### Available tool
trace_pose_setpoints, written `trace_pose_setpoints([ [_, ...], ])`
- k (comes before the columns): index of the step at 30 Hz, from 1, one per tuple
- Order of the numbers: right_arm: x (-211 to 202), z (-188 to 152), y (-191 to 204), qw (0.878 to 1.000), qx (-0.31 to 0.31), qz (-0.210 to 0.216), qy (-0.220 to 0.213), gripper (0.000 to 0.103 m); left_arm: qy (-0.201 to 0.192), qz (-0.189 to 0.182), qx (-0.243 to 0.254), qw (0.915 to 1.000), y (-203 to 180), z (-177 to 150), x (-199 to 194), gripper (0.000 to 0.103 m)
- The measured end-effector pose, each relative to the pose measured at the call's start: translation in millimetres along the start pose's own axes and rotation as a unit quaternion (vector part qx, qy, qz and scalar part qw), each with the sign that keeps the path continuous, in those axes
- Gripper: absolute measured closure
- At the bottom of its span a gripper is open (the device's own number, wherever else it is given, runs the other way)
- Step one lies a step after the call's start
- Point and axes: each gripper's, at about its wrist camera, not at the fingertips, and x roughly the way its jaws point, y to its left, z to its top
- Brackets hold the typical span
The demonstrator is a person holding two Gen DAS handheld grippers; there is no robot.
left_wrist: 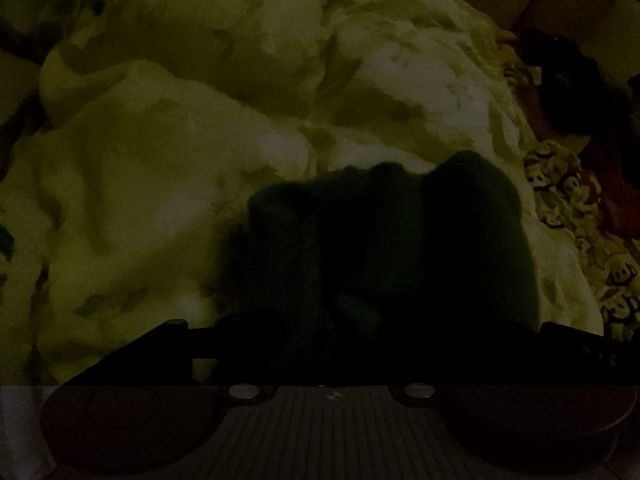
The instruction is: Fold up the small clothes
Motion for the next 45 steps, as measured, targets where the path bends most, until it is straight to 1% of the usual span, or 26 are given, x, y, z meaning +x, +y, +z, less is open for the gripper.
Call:
trace_pose_setpoints([
  [5,-13,-6,15,1.000,-0.013,-0.010,-0.008,0.053,-0.007,-0.004,0.015,0.9999,-9,-6,-17,0.000],
  [8,-26,-13,27,0.999,-0.035,-0.019,-0.012,0.054,-0.016,-0.008,0.015,0.9997,-13,-13,-34,0.000],
  [11,-43,-21,41,0.999,-0.049,-0.021,-0.011,0.054,-0.032,-0.007,0.005,0.9995,-16,-24,-60,0.000],
  [14,-59,-31,60,0.998,-0.058,-0.007,-0.001,0.054,-0.054,0.001,-0.012,0.9985,-12,-34,-99,0.000],
  [17,-69,-42,87,0.997,-0.075,0.018,0.019,0.054,-0.078,0.018,-0.038,0.9961,-1,-41,-143,0.000],
  [21,-65,-53,132,0.991,-0.101,0.072,0.050,0.054,-0.118,0.066,-0.051,0.9894,24,-43,-206,0.000],
  [25,-38,-64,185,0.980,-0.119,0.132,0.093,0.054,-0.140,0.120,-0.068,0.9805,60,-36,-258,0.000],
  [29,1,-76,229,0.967,-0.132,0.176,0.133,0.054,-0.157,0.154,-0.081,0.9721,98,-31,-285,0.000],
  [33,35,-79,254,0.960,-0.127,0.191,0.161,0.054,-0.166,0.176,-0.090,0.9661,128,-21,-288,0.000],
  [36,61,-80,263,0.958,-0.122,0.189,0.179,0.054,-0.161,0.179,-0.097,0.9658,148,-16,-277,0.000],
  [40,91,-86,258,0.960,-0.115,0.162,0.197,0.054,-0.140,0.178,-0.113,0.9674,183,-15,-248,0.000],
  [43,116,-99,245,0.963,-0.112,0.129,0.208,0.053,-0.127,0.189,-0.100,0.9686,198,-18,-227,0.000],
  [45,127,-104,240,0.964,-0.109,0.115,0.213,0.051,-0.118,0.194,-0.091,0.9697,204,-19,-217,0.000],
])
